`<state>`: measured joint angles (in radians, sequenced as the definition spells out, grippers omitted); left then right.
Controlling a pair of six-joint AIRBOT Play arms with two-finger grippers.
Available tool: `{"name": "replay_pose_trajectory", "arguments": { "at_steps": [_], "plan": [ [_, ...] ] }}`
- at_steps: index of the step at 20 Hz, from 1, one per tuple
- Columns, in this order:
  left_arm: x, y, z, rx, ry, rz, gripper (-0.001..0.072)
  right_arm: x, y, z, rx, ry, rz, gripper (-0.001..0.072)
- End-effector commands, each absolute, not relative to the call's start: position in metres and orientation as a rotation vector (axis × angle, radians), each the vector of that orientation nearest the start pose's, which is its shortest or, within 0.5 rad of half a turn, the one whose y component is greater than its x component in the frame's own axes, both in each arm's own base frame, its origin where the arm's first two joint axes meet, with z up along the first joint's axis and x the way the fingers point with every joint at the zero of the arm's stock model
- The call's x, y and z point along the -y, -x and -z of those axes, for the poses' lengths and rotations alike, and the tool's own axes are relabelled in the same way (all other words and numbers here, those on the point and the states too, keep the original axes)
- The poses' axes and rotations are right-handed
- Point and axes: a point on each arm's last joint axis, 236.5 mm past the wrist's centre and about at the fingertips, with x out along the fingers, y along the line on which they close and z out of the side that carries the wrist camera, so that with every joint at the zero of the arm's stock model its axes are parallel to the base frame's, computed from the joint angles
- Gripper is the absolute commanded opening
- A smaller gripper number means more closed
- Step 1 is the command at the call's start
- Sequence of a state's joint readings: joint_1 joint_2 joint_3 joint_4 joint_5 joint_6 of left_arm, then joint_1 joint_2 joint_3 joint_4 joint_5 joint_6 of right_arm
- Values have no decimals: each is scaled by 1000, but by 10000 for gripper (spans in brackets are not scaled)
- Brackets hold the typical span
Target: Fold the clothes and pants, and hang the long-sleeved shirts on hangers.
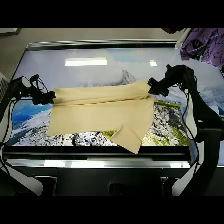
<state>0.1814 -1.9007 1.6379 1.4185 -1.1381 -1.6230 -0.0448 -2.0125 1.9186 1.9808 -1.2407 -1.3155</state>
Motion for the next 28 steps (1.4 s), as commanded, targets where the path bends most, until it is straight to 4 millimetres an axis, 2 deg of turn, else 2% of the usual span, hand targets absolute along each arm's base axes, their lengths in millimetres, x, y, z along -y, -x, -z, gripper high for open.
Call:
{"name": "replay_pose_trajectory", "arguments": {
  "at_steps": [1, 2, 3, 4, 6, 8, 9, 11, 13, 14, 16, 18, 19, 22, 24, 28],
  "plan": [
    [-49, -491, 105, -1407, 353, -98, 328, -67, -541, 71, -1387, -621, -34, 151],
    [-47, -493, 101, -1396, 367, -92, 475, -69, -542, 68, -1382, -630, -42, 228],
    [-50, -494, 89, -1377, 369, -94, 555, -70, -542, 60, -1374, -630, -55, 390],
    [-59, -497, 73, -1352, 368, -105, 582, -65, -540, 47, -1359, -613, -67, 483],
    [-87, -494, 31, -1294, 391, -142, 605, -42, -533, 14, -1318, -521, -104, 483],
    [-121, -475, -5, -1243, 442, -208, 604, -4, -506, -17, -1335, -387, -117, 480],
    [-137, -459, -17, -1225, 476, -249, 604, 11, -490, -28, -1357, -352, -123, 480],
    [-153, -417, -19, -1228, 547, -306, 603, 26, -470, -47, -1312, -497, -155, 475],
    [-144, -370, 0, -1262, 673, -328, 603, 30, -431, -34, -1342, -588, -158, 475],
    [-135, -349, 10, -1275, 736, -333, 602, 22, -409, -22, -1362, -648, -161, 475],
    [-118, -316, 28, -1310, 790, -343, 602, -6, -364, 6, -1430, -707, -183, 475],
    [-106, -299, 39, -1340, 803, -345, 602, -39, -323, 36, -1479, -755, -206, 475],
    [-103, -294, 42, -1349, 806, -345, 602, -53, -309, 47, -1490, -773, -208, 476],
    [-103, -294, 42, -1355, 808, -344, 602, -88, -269, 81, -1569, -775, -224, 482],
    [-103, -294, 42, -1354, 808, -344, 602, -104, -261, 95, -1577, -739, -233, 485],
    [-103, -295, 42, -1351, 807, -346, 602, -130, -269, 104, -1542, -718, -237, 495]
  ]
}}
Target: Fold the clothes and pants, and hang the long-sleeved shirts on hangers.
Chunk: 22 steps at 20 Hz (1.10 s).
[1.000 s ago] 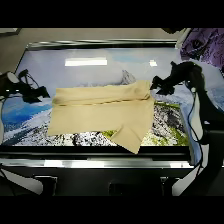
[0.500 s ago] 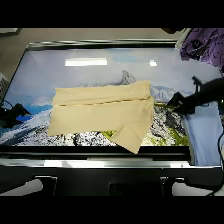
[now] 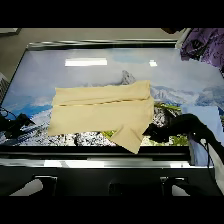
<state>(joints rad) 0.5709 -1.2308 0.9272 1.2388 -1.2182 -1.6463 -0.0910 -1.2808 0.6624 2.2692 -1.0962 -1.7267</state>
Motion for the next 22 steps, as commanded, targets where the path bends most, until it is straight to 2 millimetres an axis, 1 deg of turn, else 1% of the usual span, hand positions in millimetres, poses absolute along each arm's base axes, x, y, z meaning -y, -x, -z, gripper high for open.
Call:
{"name": "replay_pose_trajectory", "arguments": {
  "at_steps": [1, 3, 4, 5, 6, 7, 9, 10, 12, 15, 19, 22],
  "plan": [
    [-103, -295, 42, -1351, 807, -345, 602, -137, -268, 106, -1550, -723, -245, 495],
    [-103, -295, 42, -1351, 807, -346, 602, -146, -266, 112, -1568, -729, -253, 483],
    [-103, -295, 42, -1352, 812, -346, 602, -150, -266, 115, -1573, -734, -254, 407],
    [-98, -293, 40, -1364, 835, -338, 602, -150, -268, 115, -1565, -733, -254, 278],
    [-96, -293, 42, -1364, 844, -333, 602, -148, -271, 114, -1556, -729, -254, 126],
    [-89, -298, 43, -1345, 853, -279, 602, -147, -275, 111, -1541, -732, -251, 30],
    [-70, -309, 47, -1303, 921, -160, 602, -146, -280, 102, -1508, -737, -250, 28],
    [-62, -308, 53, -1312, 935, -123, 602, -147, -280, 98, -1504, -744, -249, 28],
    [-52, -296, 71, -1367, 952, -108, 601, -149, -279, 88, -1495, -755, -255, 28],
    [-45, -289, 86, -1398, 960, -102, 598, -149, -281, 73, -1459, -762, -262, 28],
    [-37, -290, 94, -1429, 954, -82, 590, -150, -285, 59, -1418, -766, -269, 28],
    [-27, -290, 105, -1465, 940, -59, 582, -150, -285, 51, -1394, -760, -281, 28]
  ]
}}
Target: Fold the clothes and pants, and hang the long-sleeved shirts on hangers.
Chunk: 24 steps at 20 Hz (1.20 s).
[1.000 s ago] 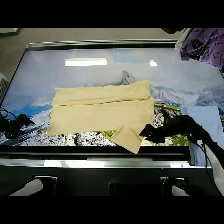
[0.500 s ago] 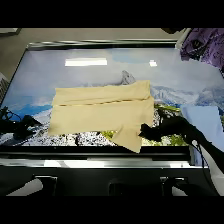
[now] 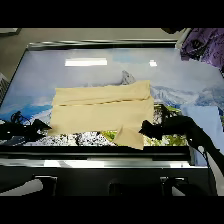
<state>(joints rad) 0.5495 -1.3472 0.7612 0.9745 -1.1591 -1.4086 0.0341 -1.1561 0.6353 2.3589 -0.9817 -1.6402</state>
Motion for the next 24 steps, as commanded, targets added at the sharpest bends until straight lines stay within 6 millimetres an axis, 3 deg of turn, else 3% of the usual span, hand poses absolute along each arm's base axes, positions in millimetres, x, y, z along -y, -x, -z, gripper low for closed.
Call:
{"name": "replay_pose_trajectory", "arguments": {
  "at_steps": [1, 3, 4, 6, 9, 11, 15, 17, 20, 24],
  "plan": [
    [-24, -291, 109, -1474, 935, -59, 527, -150, -285, 49, -1391, -759, -286, 28],
    [-23, -292, 116, -1480, 932, -64, 84, -151, -283, 45, -1389, -756, -296, 28],
    [-25, -294, 117, -1472, 932, -72, 15, -151, -283, 43, -1384, -754, -300, 28],
    [-26, -298, 110, -1462, 933, -68, 14, -150, -283, 37, -1364, -737, -304, 27],
    [-26, -297, 77, -1443, 906, -48, 12, -146, -266, 23, -1383, -715, -296, 26],
    [-34, -284, 52, -1428, 857, -115, 12, -140, -242, 11, -1430, -691, -265, 26],
    [-60, -239, 5, -1391, 686, -289, 12, -127, -190, -26, -1450, -671, -199, 26],
    [-60, -237, -17, -1307, 648, -291, 12, -126, -177, -42, -1407, -691, -189, 26],
    [-56, -243, -23, -1273, 606, -258, 11, -125, -185, -48, -1347, -701, -187, 25],
    [-59, -282, -10, -1211, 564, -238, 11, -115, -239, -40, -1297, -640, -170, 25]
  ]
}}
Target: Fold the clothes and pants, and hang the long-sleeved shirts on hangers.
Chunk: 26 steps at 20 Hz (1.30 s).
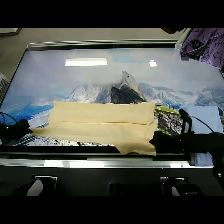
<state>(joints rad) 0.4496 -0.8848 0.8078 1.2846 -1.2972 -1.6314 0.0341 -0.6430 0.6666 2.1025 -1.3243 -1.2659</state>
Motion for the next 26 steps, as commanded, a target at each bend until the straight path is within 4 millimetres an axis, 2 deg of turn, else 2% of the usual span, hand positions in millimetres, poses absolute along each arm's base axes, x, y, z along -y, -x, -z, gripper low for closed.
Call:
{"name": "replay_pose_trajectory", "arguments": {
  "at_steps": [1, 5, 10, 15, 19, 20, 21, 23, 24, 26],
  "plan": [
    [-60, -292, -5, -1209, 557, -233, 11, -112, -255, -37, -1293, -611, -164, 26],
    [-59, -345, 11, -1202, 517, -197, 11, -106, -324, -22, -1298, -519, -176, 26],
    [-49, -406, 40, -1253, 479, -142, 11, -97, -394, 3, -1290, -458, -154, 26],
    [-38, -451, 73, -1300, 456, -106, 11, -95, -438, 26, -1270, -465, -133, 26],
    [-26, -462, 95, -1345, 467, -101, 17, -94, -444, 55, -1306, -476, -111, 28],
    [-22, -464, 96, -1343, 480, -94, 54, -95, -443, 63, -1323, -478, -107, 36],
    [-19, -468, 93, -1331, 502, -87, 163, -95, -441, 66, -1337, -489, -100, 126],
    [-21, -475, 79, -1311, 516, -91, 531, -89, -436, 55, -1371, -514, -94, 406],
    [-25, -479, 66, -1299, 515, -88, 630, -80, -433, 44, -1396, -504, -110, 428],
    [-36, -483, 35, -1273, 507, -87, 644, -50, -427, 23, -1423, -506, -134, 519]
  ]
}}
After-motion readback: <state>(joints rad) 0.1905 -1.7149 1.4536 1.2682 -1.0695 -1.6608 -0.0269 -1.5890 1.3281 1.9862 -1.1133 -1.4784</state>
